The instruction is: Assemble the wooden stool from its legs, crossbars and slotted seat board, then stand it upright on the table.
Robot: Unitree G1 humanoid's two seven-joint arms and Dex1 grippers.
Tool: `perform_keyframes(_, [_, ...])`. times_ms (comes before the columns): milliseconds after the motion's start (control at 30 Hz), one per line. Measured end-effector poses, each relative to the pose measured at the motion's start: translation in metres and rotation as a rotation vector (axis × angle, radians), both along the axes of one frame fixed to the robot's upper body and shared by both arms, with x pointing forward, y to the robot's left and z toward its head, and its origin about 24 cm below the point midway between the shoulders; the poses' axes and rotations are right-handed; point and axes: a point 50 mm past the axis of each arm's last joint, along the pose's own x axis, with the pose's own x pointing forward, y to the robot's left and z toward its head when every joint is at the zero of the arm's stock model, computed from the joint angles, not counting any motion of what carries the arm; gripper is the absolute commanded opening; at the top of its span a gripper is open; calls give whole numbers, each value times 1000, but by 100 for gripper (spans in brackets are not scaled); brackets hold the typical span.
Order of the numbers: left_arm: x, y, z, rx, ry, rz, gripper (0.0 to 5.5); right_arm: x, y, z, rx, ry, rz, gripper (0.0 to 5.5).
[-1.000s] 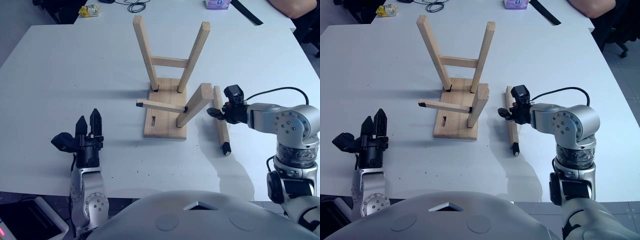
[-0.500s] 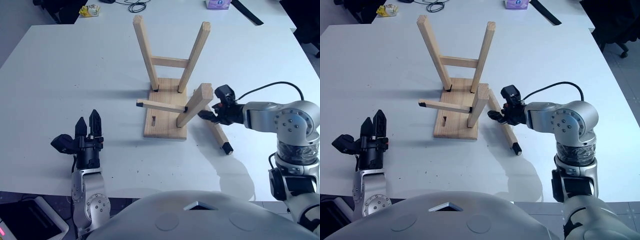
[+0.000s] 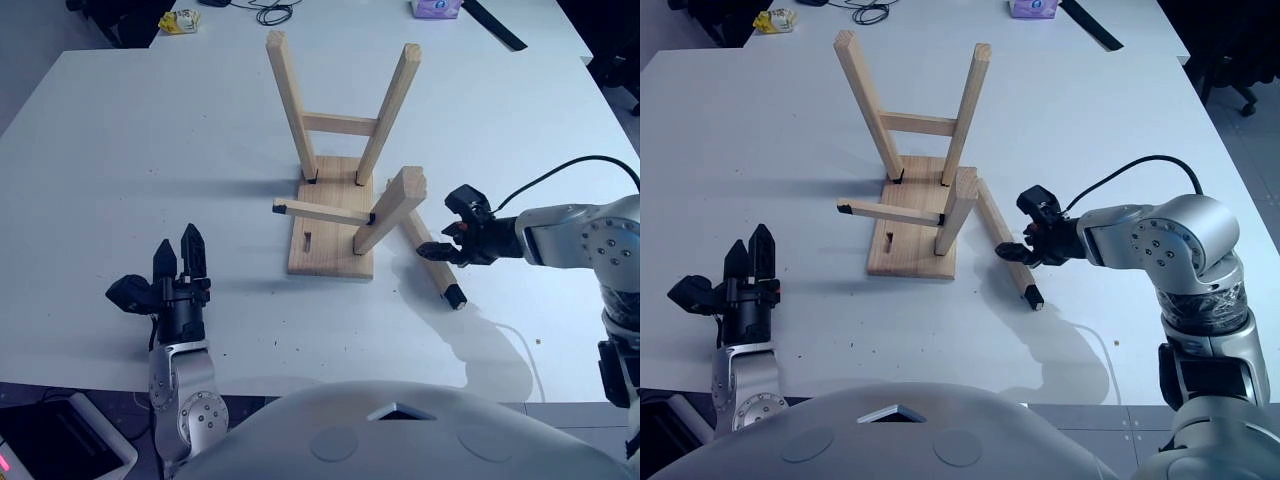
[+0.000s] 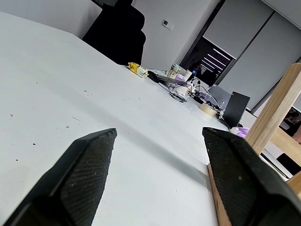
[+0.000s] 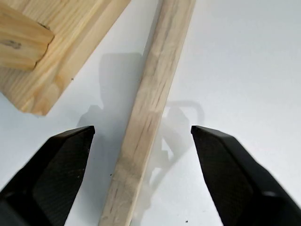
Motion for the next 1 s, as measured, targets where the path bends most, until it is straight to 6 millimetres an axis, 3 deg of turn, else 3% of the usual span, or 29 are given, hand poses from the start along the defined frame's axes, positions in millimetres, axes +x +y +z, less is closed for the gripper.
perform_keyframes(233, [1,0,-1,1,-1,-7,338,19,-16,1,-53,-62,-111,380])
perform_keyframes(467, [3,1,-1,5,-5,-12,338,20,-14,4,0,-52,-82,380])
perform_keyframes(633, [3,2,-2,8,-3,-14,338,36,-23,5,-68,-182,-121,380])
perform_keyframes(800, [8,2,0,15,-13,-26,338,20,-8,3,-44,-200,21,380])
perform_keyframes(1000, [7,2,-1,16,-7,-29,338,10,-17,-8,-94,-191,21,380])
